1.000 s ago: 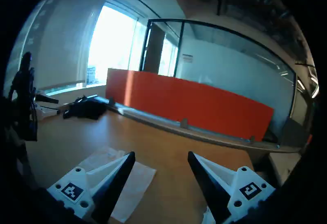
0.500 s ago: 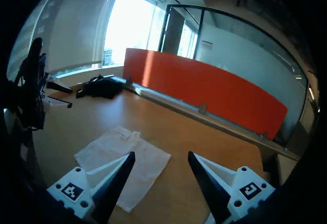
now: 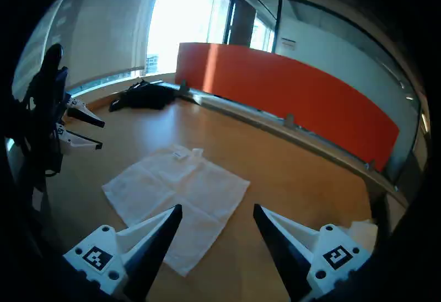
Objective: Fold towel
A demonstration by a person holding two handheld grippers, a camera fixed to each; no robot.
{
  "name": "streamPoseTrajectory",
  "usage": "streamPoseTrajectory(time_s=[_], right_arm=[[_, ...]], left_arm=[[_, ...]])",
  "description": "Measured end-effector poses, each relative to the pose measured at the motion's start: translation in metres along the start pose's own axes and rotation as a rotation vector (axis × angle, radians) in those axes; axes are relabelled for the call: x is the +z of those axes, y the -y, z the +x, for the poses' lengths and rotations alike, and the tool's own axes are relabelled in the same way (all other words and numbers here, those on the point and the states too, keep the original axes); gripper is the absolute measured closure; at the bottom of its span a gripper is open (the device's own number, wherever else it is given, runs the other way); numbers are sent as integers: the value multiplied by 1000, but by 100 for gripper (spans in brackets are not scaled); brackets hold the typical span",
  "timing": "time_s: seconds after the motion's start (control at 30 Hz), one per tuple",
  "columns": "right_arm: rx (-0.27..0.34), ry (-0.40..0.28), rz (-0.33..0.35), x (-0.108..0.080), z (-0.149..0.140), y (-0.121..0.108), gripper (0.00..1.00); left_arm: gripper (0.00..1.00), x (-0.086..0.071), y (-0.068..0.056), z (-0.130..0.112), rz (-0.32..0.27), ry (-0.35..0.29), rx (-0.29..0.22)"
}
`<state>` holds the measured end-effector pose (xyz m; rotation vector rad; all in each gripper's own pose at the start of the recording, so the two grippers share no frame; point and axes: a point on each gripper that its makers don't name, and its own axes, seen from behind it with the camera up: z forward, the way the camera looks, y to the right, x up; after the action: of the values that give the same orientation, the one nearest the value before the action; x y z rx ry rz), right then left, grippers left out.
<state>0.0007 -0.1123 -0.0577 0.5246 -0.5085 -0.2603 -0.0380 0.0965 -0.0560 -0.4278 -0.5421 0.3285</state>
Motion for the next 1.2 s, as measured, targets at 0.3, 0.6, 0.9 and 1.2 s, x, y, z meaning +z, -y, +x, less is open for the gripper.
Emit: streamPoseTrajectory(time_s=[0.3,0.6,0.9,1.2], right_arm=[[-1,73,34,18,-46,15,0],[-26,153,74,25,-89,32,0],[-42,225,121,27,-122,45,1],[-48,267,149,30,-139,48,2]], left_arm=[[7,17,-22,-44,-45,83,18],[7,27,-36,-75,-86,144,42],[7,34,-49,-95,-136,191,54],[7,38,-61,-109,-178,238,58]])
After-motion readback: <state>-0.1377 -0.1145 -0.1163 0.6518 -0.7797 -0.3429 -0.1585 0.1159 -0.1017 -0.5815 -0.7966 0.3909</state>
